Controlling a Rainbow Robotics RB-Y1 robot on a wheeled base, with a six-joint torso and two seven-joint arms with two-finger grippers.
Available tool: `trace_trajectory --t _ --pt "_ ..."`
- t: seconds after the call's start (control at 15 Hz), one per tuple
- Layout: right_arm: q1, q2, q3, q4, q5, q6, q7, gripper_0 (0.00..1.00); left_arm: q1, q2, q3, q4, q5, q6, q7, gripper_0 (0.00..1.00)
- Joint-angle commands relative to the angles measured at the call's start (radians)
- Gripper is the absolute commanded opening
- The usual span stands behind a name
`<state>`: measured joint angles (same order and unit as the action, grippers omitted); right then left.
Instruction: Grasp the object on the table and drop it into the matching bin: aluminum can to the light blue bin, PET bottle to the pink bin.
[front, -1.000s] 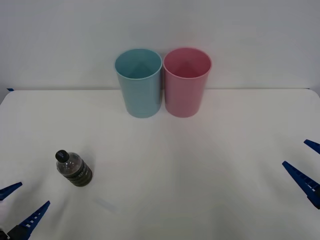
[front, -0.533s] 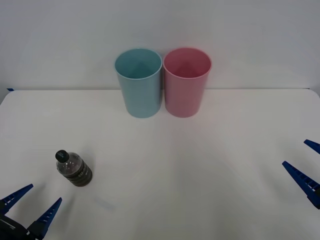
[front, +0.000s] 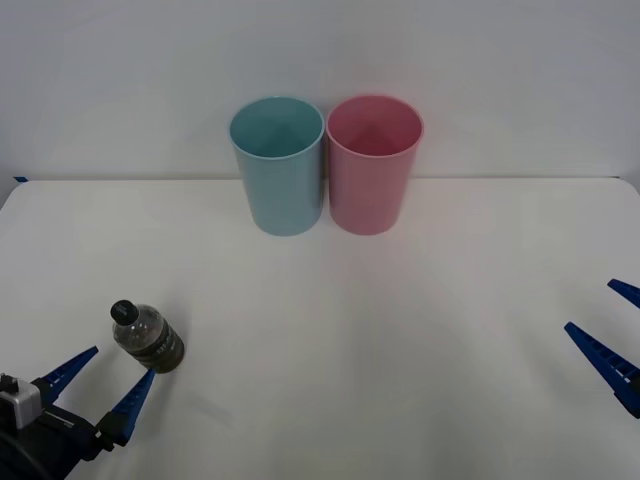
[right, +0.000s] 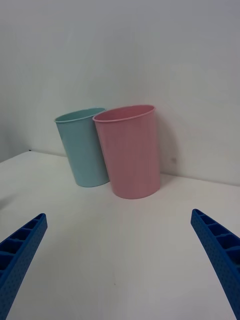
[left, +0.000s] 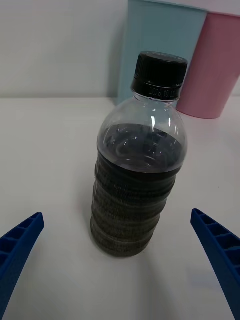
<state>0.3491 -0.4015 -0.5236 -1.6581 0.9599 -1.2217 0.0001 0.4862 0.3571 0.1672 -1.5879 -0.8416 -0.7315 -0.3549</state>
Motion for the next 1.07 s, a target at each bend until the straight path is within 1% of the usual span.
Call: trace_trajectory --t 0.07,0.33,0.6,0.8,1.0,1.07 --pt "0.000 0.000 0.000 0.000 0.000 0.000 0.000 1.00 -0.047 -0.018 0.000 0.031 -0.024 0.000 -0.003 1.00" --pt "0.000 0.000 0.000 0.000 0.000 0.000 0.000 1.00 -0.133 -0.020 -0.012 0.103 -0.037 0.000 -0.003 1.00" --pt "0.000 0.000 0.000 0.000 0.000 0.000 0.000 1.00 -0.204 -0.020 -0.041 0.163 -0.031 0.000 -0.004 1.00" --pt "0.000 0.000 0.000 0.000 0.000 0.000 0.000 1.00 -0.235 -0.020 -0.048 0.194 -0.031 0.001 -0.006 1.00" --pt "0.000 0.000 0.000 0.000 0.000 0.000 0.000 1.00 -0.244 -0.020 -0.051 0.198 -0.031 0.000 -0.006 1.00" --pt "0.000 0.000 0.000 0.000 0.000 0.000 0.000 1.00 -0.245 -0.020 -0.051 0.198 -0.030 0.000 -0.006 0.91"
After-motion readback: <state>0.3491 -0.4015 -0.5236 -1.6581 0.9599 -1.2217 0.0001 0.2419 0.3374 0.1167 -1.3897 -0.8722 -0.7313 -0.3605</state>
